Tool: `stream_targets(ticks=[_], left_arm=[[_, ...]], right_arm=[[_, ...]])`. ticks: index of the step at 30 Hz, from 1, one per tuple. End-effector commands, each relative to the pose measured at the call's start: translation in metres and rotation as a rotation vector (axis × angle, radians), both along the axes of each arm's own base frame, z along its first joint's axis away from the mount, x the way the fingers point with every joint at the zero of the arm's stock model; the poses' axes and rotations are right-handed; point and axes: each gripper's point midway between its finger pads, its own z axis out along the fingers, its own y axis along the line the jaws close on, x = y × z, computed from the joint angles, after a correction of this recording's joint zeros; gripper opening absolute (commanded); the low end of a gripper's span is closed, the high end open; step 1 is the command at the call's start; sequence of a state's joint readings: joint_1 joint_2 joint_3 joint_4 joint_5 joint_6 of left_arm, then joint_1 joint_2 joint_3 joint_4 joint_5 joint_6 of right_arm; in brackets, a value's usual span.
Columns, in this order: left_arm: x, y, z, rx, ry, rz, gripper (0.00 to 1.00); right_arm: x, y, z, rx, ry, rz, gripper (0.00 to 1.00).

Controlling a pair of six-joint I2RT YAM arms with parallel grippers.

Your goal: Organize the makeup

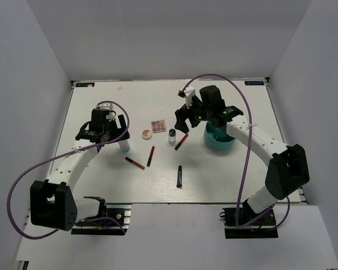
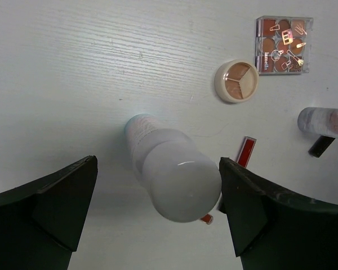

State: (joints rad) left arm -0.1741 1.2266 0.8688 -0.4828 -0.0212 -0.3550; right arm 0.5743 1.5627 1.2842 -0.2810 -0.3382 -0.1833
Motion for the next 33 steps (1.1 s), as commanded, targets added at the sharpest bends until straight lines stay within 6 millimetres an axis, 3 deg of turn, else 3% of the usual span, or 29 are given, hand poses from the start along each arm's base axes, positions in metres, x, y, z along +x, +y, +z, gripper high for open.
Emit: stream_targets(ticks=[1,4,11,14,15,17,18,21,24,26,27,30,33], left_arm=[[0.011,-0.003,0.011,0.0,-0.05,-0.013,0.98],[0.012,-0.005,0.011,0.007,-0.045,-0.014,0.97],[0.011,-0.008,-0.002,0.028,0.003,-0.018,0.82],[0.011,-0.01,-0.006,0.028,0.015,-0.019,0.65],[0.012,-0.014,-0.005,0.031,0.01,-0.026,0.54],[0.014,-0.013,-0.002,0.034,-0.002,-0.021,0.4],[0.016,-0.014,0.004,0.038,-0.019,-0.022,0.29],[0.021,-0.015,0.022,0.034,-0.063,-0.021,0.1],[0.026,-0.025,0.046,-0.001,-0.117,-0.053,0.01],[0.032,-0.043,0.083,-0.079,-0.196,-0.118,0.0],[0.038,-0.05,0.109,-0.116,-0.261,-0.143,0.0],[0.04,-0.086,0.15,-0.235,-0.337,-0.276,0.0],[0.046,-0.125,0.188,-0.359,-0.392,-0.409,0.0]], right_arm=[[0.005,-0.006,0.018,0.031,-0.047,-0.027,0.89],[0.006,-0.011,0.016,0.028,-0.043,-0.038,0.89],[0.008,-0.02,0.017,0.028,-0.042,-0.058,0.89],[0.009,-0.025,0.019,0.029,-0.044,-0.071,0.89],[0.009,-0.028,0.022,0.031,-0.052,-0.076,0.89],[0.01,-0.034,0.022,0.03,-0.051,-0.09,0.89],[0.011,-0.04,0.025,0.031,-0.056,-0.102,0.89],[0.011,-0.052,0.029,0.035,-0.063,-0.128,0.87],[0.005,-0.065,0.031,0.036,-0.06,-0.16,0.8],[0.007,-0.081,0.035,0.04,-0.067,-0.211,0.63],[0.007,-0.093,0.041,0.048,-0.086,-0.242,0.39],[0.01,-0.119,0.058,0.065,-0.149,-0.339,0.03],[0.017,-0.15,0.07,0.069,-0.192,-0.461,0.0]])
